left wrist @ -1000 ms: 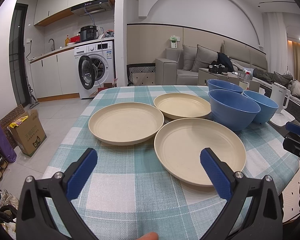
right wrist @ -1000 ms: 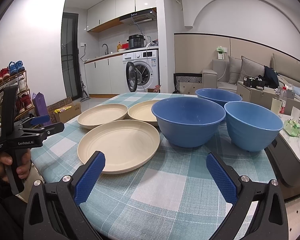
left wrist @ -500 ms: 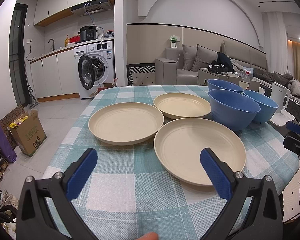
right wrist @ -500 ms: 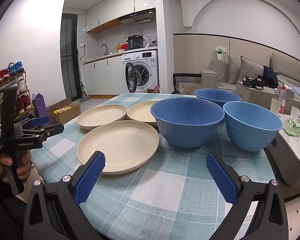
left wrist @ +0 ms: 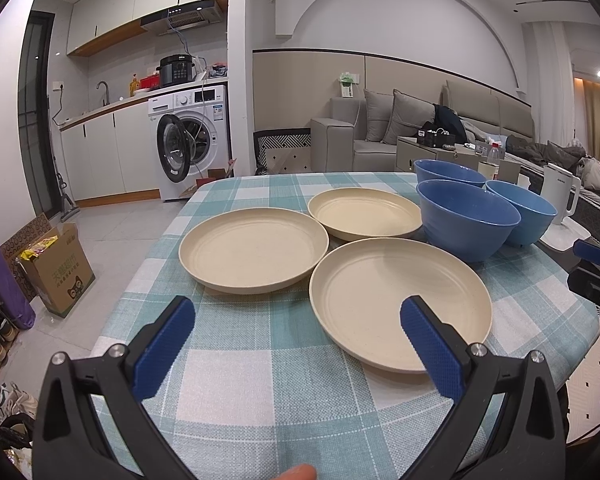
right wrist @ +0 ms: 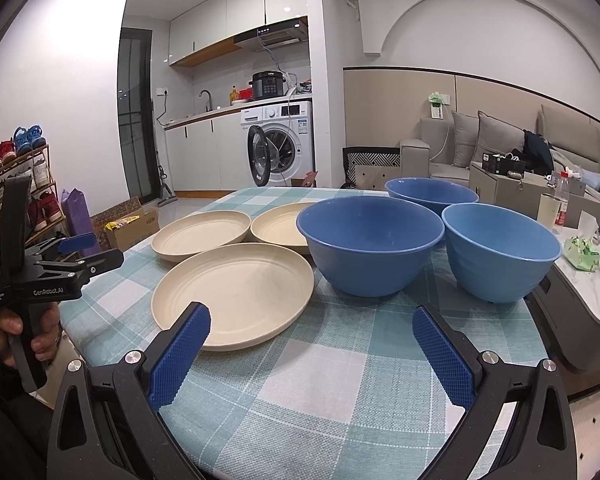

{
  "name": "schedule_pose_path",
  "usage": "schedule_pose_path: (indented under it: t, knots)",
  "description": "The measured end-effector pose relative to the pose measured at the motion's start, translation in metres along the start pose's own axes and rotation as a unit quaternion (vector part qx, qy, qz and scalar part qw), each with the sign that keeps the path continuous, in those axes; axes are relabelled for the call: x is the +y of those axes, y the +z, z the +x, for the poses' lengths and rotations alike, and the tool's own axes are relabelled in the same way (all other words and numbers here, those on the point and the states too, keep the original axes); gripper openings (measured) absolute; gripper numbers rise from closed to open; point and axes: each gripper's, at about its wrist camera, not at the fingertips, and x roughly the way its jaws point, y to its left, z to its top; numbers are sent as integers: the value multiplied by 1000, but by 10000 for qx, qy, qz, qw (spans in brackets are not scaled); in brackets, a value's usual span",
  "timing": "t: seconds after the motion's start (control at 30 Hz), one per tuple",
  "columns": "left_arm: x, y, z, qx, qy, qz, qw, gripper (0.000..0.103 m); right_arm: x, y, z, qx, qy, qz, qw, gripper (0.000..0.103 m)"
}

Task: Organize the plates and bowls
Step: 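Move the right gripper forward toward the rim of the nearest cream plate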

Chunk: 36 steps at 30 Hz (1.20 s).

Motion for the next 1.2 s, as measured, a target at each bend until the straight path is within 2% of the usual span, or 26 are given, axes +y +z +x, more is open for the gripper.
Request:
schedule_pose_path:
  t: [0.43, 0.7, 0.83, 1.2]
  knots:
    - [-7, 15, -8, -65, -54, 87, 9999, 103, -9, 22, -11, -53, -107, 133, 9998, 103]
    - [-8, 35, -8, -97, 59, 166, 9998, 103, -26, 53, -12, 33, 106, 491, 9987, 103]
    - [-7, 46, -6, -112, 71, 198, 9997, 103, -26, 68, -13, 29, 20, 307, 9995, 103]
    - [-7, 77, -4, -303, 128, 287, 9990, 103, -26, 95, -4, 73, 107, 126, 9998, 103]
